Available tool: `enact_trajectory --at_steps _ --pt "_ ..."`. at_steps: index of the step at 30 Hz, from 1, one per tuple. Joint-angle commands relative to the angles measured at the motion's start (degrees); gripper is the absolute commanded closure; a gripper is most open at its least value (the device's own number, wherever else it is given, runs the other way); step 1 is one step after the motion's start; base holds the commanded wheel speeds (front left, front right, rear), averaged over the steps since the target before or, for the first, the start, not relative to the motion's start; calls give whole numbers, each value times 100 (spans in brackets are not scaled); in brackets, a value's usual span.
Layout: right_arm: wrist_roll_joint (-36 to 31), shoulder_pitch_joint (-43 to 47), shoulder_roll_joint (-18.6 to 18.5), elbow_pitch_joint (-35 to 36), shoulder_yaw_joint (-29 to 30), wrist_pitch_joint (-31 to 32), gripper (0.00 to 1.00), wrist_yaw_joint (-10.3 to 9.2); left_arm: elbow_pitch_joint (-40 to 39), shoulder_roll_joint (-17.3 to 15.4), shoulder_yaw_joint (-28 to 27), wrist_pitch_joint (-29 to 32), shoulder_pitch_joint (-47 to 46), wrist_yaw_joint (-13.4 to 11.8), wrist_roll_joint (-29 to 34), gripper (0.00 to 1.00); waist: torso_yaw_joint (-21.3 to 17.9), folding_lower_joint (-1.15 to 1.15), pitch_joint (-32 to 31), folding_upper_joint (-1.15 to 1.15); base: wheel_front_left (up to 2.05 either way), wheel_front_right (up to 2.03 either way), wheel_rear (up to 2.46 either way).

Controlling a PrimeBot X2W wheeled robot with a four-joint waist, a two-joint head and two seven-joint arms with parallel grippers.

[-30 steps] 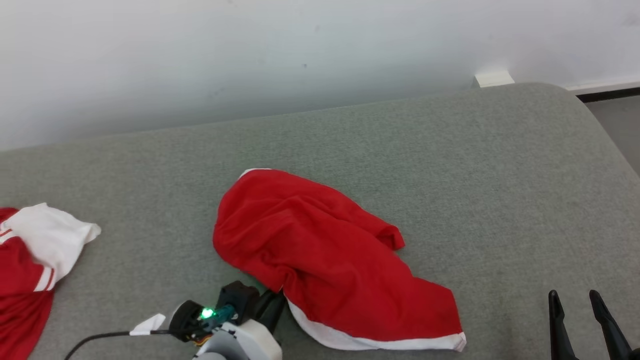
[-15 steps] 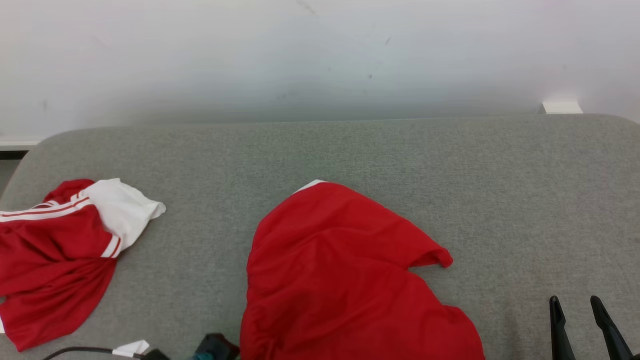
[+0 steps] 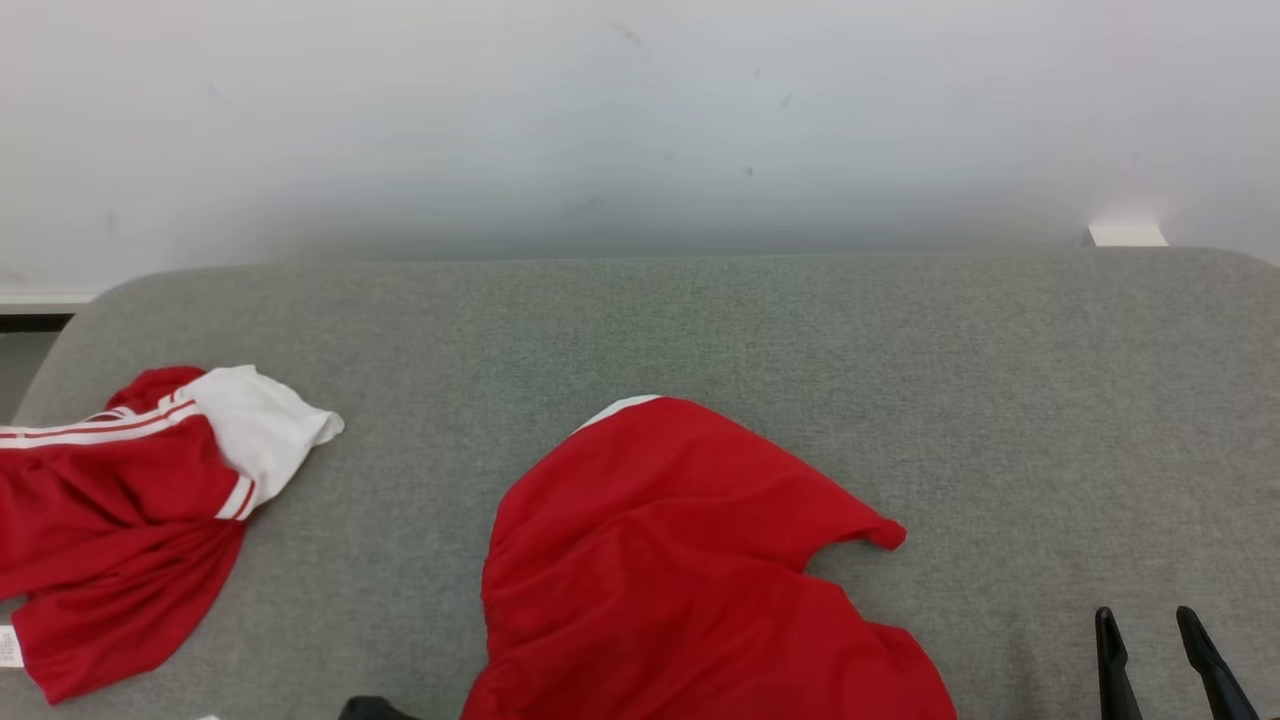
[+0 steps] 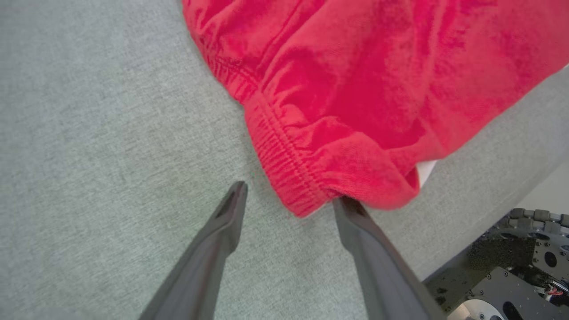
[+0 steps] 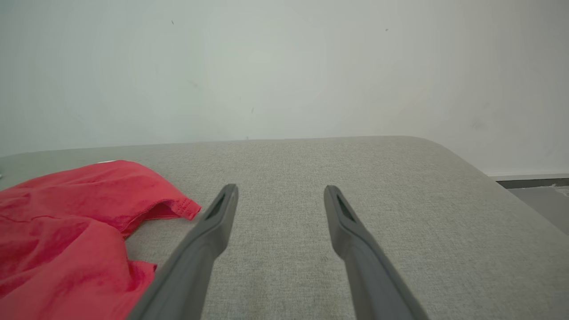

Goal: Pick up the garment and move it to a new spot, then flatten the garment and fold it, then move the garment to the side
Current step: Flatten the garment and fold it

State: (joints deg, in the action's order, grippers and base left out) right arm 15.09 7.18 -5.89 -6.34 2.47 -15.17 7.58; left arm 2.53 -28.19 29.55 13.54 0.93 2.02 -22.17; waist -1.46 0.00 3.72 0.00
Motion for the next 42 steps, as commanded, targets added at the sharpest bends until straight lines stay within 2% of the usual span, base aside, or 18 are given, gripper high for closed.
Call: enact_trajectory --at_steps 1,6,13,16,21,28,31,35,36,37,38,40,42 --pt "-10 41 -37 -12 13 4 0 -16 -51 -12 -62 -8 82 -68 -32 0 -22 0 -36 0 0 0 0" --pt "2 125 -24 18 69 4 0 -16 -147 -117 -280 27 399 -373 -195 0 -38 0 -91 0 0 0 0" --pt "-8 178 -65 56 117 4 0 -17 -515 -43 -581 -148 487 -936 -64 0 -46 0 -158 0 0 0 0" --pt "-23 166 -88 81 112 4 0 -17 -752 8 -540 -130 346 -1026 46 0 -101 0 -183 0 0 0 0" --pt "-25 130 -114 92 46 4 0 -17 -907 380 -3 -97 -242 -689 232 0 -227 0 -147 0 0 0 0" --pt "-10 -101 -103 75 -108 4 0 -17 172 1133 918 8 -1478 26 567 0 -547 0 84 0 0 0 0" --pt "3 -157 -71 59 -126 4 0 -17 719 1373 1138 76 -1869 173 647 0 -687 0 184 0 0 0 0" --pt "9 -198 -41 46 -96 4 0 -17 1242 1462 1216 195 -2139 212 671 0 -823 0 279 0 0 0 0" --pt "12 -202 -40 47 -88 4 0 -17 1343 1471 1215 209 -2183 198 667 9 -848 0 301 0 0 0 0" --pt "14 -209 -40 50 -85 4 0 -17 1433 1475 1205 228 -2201 187 650 25 -866 0 320 0 0 0 0" --pt "14 -219 -38 50 -81 4 0 -17 1525 1464 1221 246 -2220 184 662 51 -883 0 336 0 0 0 0" --pt "16 -232 -33 52 -76 4 0 -17 1678 1485 1226 295 -2220 202 596 57 -906 0 360 0 0 0 0" --pt "13 -235 -21 52 -73 4 0 -17 1799 1505 1282 353 -2205 262 511 71 -922 0 377 0 0 0 0"
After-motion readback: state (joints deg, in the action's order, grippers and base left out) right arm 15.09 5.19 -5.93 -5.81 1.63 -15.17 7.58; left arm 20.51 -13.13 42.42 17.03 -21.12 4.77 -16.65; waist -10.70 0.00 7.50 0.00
